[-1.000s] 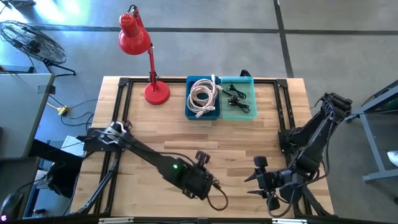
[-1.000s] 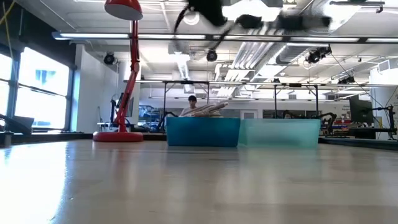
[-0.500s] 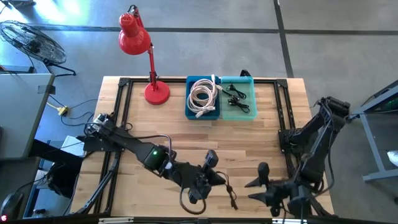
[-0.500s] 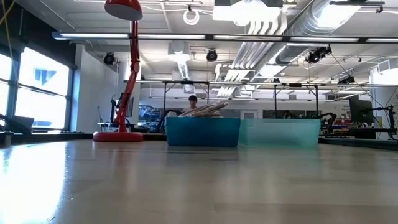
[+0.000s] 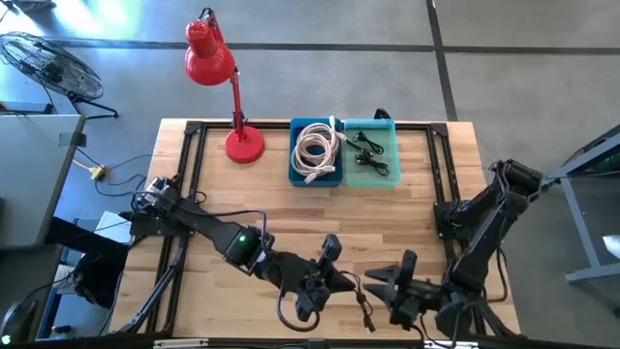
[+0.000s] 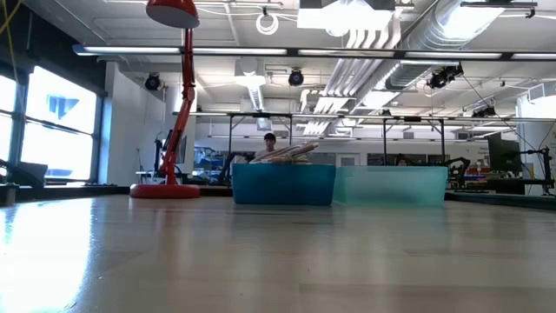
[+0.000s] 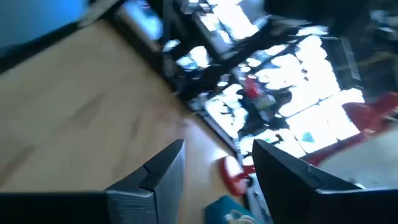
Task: Pick & Place USB Port
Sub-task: Put the black charger cable into the green bin
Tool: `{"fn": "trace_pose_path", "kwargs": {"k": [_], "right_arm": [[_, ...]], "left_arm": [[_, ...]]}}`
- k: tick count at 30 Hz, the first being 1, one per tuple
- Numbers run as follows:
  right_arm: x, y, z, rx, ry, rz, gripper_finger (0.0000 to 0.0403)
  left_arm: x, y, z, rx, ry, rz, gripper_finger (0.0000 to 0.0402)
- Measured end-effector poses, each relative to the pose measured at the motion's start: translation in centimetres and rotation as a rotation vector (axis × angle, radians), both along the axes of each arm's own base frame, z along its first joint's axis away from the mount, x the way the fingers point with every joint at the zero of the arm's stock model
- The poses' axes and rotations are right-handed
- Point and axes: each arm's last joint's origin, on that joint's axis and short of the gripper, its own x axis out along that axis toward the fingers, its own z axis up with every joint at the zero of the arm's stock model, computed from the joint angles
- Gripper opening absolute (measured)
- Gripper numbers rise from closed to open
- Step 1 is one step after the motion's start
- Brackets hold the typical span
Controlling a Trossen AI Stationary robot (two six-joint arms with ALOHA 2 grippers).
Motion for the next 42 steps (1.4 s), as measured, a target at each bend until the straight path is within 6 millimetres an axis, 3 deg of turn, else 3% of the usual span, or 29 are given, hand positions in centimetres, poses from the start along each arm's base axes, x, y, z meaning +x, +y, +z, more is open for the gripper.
{"fn": "trace_pose_path", "kwargs": {"k": [9, 24, 42], "right_arm": [[1.1, -0.2, 1.8, -0.136, -0.06, -0.029, 0.0181], [0.4, 1.0, 3.5, -0.284, -0.121, 0.172, 0.0181], [2.3, -0.3, 4.3, -0.389, -0.156, 0.178, 0.0181]], "left_arm": [[0.0, 0.0, 0.0, -0.012, 0.004, 0.011, 0.0001], [0.0, 0.2, -0.3, -0.022, 0.023, 0.066, 0.0001], [0.0, 0.2, -0.1, -0.032, 0.015, 0.075, 0.0001]]}}
